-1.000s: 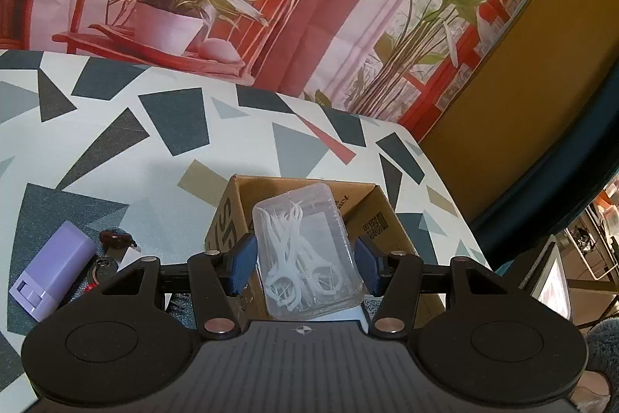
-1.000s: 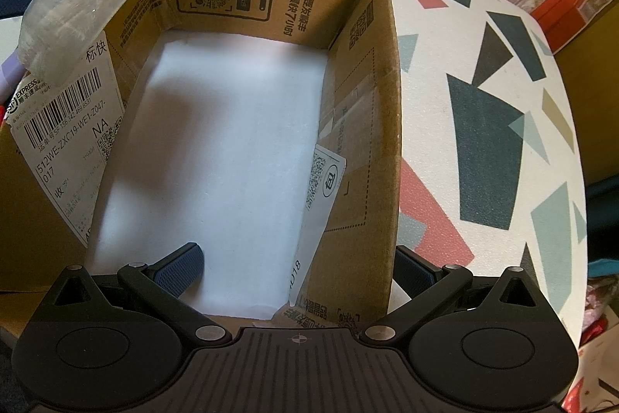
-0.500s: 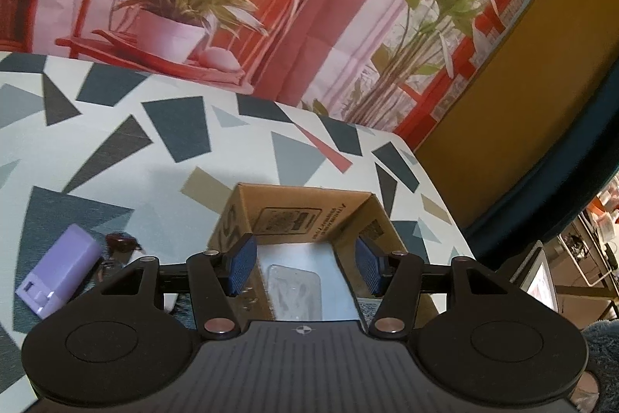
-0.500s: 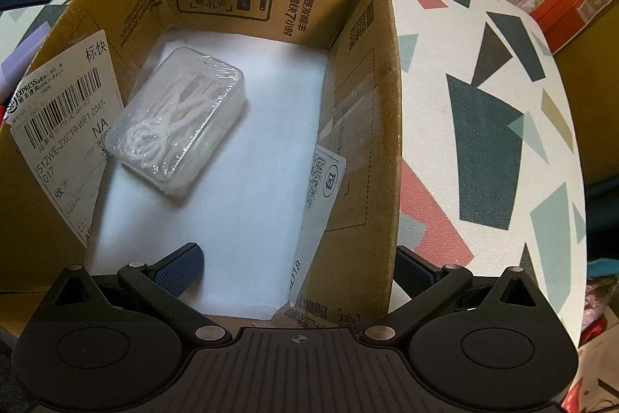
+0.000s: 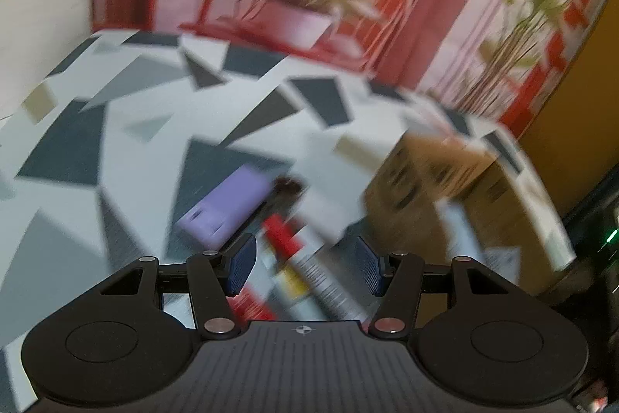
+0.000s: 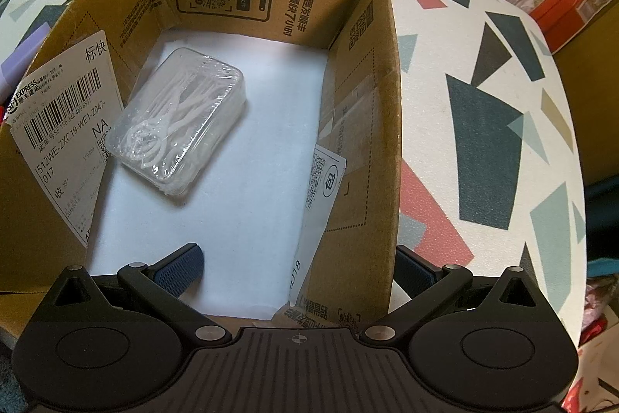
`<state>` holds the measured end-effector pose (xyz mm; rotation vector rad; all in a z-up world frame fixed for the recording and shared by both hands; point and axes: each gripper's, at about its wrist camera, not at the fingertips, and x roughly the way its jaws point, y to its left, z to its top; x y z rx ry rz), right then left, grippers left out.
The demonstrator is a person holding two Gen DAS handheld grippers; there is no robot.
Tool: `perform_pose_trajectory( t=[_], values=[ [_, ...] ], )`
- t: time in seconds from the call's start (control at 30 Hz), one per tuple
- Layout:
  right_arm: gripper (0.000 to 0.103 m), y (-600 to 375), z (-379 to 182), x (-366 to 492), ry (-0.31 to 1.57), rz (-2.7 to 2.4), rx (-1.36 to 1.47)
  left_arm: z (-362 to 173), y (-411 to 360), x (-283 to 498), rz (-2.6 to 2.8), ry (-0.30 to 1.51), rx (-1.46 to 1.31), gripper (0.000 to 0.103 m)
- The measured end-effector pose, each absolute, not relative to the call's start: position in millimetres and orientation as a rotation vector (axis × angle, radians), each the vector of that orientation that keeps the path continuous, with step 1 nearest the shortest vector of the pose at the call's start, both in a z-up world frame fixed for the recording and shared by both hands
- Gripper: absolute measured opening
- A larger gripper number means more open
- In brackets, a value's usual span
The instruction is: Organize rigid objects
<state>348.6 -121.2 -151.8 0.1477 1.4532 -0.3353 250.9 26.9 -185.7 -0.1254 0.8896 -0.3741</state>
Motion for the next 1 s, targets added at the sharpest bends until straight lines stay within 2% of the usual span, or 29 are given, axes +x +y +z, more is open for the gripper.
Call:
perform_pose_trajectory(
  t=[0.43,0.53,0.6,0.7,1.0],
  values=[
    [0.103,-121.0,-151.9,348.3,1.453,-0.336,0.148,-214.5,42.3,240.9,-0.213,1.013,-0.077,0.058],
    [0.103,-120.8,-151.9,348.6,1.453,-0.335,0.148,-221.2,42.1,238.7,-0.183,1.029,-0.067,0.05],
    [0.103,-121.3,-152.0,348.2,1.452,-0.335,0.149,-224.0,43.4,235.2,-0.178,1.034,-0.065,0.039],
    [0.103,-121.0,-151.9,348.5,1.453,-0.336,0.147,-223.6,45.0,231.1,-0.175,1.011,-0.066,0.03],
    [0.103,-120.7,-151.8,348.6,1.452,-0.338,0.146,-224.5,43.3,230.1,-0.168,0.985,-0.076,0.028]
  ],
)
